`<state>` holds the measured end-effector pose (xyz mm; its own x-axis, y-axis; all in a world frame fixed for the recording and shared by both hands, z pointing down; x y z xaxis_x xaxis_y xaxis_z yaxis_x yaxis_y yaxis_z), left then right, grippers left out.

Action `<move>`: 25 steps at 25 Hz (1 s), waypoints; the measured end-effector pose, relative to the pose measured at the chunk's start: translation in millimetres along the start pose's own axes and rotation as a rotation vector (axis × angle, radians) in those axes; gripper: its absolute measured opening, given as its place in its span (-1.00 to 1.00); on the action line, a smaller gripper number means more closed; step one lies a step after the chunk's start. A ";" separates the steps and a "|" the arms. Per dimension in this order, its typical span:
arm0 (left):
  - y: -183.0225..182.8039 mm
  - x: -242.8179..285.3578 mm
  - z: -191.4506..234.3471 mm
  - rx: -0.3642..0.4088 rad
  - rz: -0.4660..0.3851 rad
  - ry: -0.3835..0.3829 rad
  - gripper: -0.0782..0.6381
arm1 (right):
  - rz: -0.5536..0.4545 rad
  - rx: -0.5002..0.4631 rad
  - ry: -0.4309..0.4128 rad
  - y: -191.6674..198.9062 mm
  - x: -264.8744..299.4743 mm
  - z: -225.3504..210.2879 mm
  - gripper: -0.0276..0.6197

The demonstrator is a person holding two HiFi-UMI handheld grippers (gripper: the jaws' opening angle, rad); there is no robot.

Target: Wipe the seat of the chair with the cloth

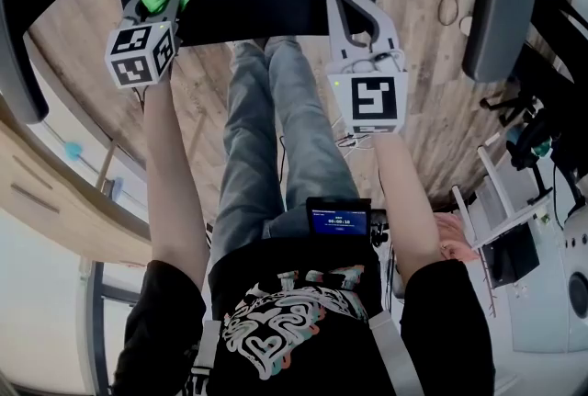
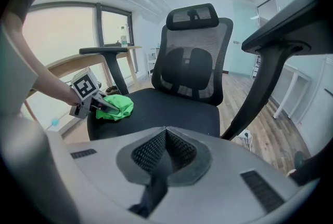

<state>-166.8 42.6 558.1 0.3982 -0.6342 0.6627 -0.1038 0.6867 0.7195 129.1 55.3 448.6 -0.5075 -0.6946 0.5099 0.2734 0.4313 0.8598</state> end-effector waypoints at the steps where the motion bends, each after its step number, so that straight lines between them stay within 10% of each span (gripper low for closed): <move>1: 0.1 -1.6 2.1 0.000 -0.001 -0.011 -0.48 | 0.000 0.000 0.001 0.4 -0.7 -0.5 -0.91; 25: 3.2 -22.5 28.7 0.056 -0.009 -0.093 -0.48 | 0.010 0.008 -0.008 5.7 -3.2 2.8 -0.91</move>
<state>-202.3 48.9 551.4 0.3131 -0.6724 0.6707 -0.1524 0.6615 0.7343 130.0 61.6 451.8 -0.5109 -0.6858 0.5184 0.2725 0.4427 0.8543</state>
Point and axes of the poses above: the fingertips, and each gripper's own axes: x forward along the fingers, z to its left, y out of its underside, the point moved 5 cm from there along -x, backward along the fingers, and after that the axes turned 15 degrees about -z, right-handed, at the moved point
